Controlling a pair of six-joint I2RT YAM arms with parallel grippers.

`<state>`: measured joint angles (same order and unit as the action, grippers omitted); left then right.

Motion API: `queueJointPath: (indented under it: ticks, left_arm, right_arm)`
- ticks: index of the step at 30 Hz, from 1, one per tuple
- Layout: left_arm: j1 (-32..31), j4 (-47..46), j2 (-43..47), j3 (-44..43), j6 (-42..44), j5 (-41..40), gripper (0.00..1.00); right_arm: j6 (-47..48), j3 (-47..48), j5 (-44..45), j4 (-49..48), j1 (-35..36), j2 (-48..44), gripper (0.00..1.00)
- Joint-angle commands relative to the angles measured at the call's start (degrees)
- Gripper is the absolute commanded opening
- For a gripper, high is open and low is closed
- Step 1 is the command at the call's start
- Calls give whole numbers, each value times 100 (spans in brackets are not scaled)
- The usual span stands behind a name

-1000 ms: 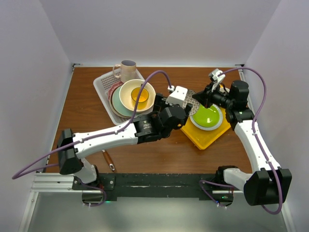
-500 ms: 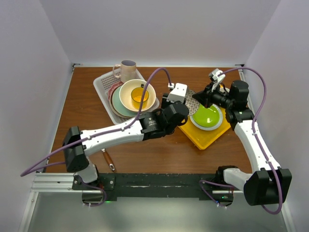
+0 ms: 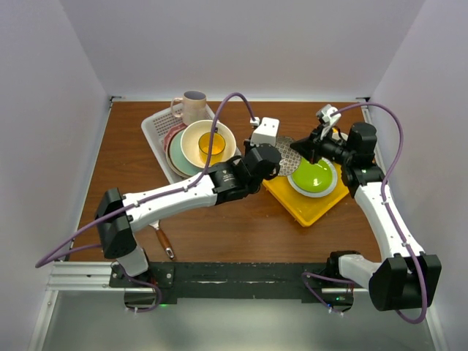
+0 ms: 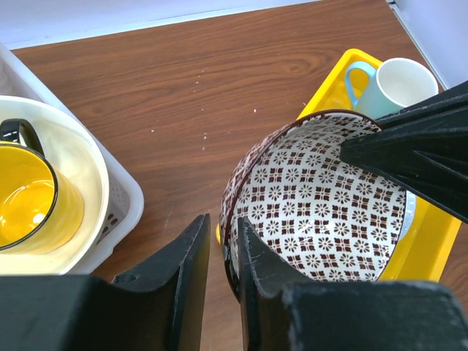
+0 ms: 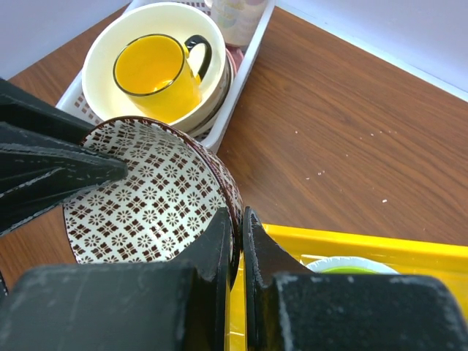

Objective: Place the mixed dishes into the plastic bin
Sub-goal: Pick up the bowl from the center of the board.

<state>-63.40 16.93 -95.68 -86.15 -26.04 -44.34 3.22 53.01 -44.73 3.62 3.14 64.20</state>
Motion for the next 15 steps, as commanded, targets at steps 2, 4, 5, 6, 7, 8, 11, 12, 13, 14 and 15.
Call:
queueJointPath:
  ticks: [2,4,5,6,7,8,11,12,13,14,15]
  left_arm:
    - [301,-111,-21,-42,55,-260,22]
    - [310,-137,-21,-7,82,-260,17]
    - [310,-146,-21,2,134,-260,14]
    - [328,-163,-21,10,161,-260,7]
    - [337,-172,-12,28,187,-251,2]
    - [345,-190,-12,37,239,-268,0]
    - [389,-356,93,264,362,-190,0]
    - [424,-513,215,335,398,-163,0]
    - [433,-576,277,397,424,-128,0]
    - [451,-707,408,519,459,-50,0]
    - [486,-778,479,590,495,-14,0]
  right_arm:
    - [-234,25,-906,-546,-41,-242,0]
    - [-243,25,-967,-564,-41,-242,0]
    - [-261,16,-985,-573,-41,-250,0]
    - [-270,16,-1020,-599,-41,-259,0]
    - [-278,7,-1081,-616,-41,-251,0]
    - [-278,-2,-1116,-625,-41,-259,0]
    - [-278,-28,-1327,-713,-41,-259,2]
    - [-278,-45,-1380,-748,-41,-259,14]
    - [-287,-54,-1485,-783,-41,-259,19]
    - [-279,-54,-1521,-792,-41,-259,24]
    - [-278,-54,-1591,-801,-41,-259,33]
